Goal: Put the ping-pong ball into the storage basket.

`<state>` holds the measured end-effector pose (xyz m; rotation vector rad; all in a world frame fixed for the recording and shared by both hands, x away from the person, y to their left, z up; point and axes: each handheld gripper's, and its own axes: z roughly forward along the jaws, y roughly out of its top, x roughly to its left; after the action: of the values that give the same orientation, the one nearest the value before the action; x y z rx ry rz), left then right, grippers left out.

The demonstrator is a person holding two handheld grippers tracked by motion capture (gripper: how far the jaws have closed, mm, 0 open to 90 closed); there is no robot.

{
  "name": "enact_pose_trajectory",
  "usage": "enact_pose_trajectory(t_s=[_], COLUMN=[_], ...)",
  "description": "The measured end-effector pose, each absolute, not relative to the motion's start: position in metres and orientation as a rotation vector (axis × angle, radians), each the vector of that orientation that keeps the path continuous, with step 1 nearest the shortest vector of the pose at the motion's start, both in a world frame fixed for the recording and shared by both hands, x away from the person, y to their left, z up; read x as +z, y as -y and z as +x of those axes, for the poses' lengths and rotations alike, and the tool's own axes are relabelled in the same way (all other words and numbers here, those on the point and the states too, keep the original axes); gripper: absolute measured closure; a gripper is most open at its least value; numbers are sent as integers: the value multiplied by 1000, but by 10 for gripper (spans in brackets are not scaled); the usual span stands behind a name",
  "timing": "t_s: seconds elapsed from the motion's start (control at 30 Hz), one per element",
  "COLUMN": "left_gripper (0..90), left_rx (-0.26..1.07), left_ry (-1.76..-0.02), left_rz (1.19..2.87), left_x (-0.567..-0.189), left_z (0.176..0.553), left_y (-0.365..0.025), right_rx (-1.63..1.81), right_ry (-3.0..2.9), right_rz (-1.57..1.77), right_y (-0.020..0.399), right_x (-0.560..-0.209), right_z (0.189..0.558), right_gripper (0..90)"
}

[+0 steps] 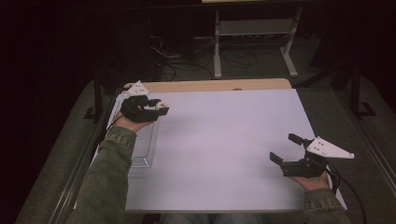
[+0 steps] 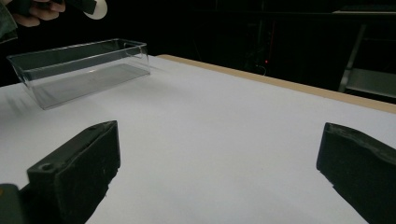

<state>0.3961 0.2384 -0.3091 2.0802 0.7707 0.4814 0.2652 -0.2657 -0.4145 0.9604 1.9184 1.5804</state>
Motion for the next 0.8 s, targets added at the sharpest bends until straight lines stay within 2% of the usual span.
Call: enact_pose_trajectory(t_s=[0.8], left_gripper=[510], left_rx=[511], left_ry=[-903], left_rz=[2000], left_x=[-314], left_z=[389], left_y=[-289], right_rx=[1579], right_ry=[-1918], right_rz=[962], right_y=[265], right_x=[-414], right_z=[266], right_gripper=[0])
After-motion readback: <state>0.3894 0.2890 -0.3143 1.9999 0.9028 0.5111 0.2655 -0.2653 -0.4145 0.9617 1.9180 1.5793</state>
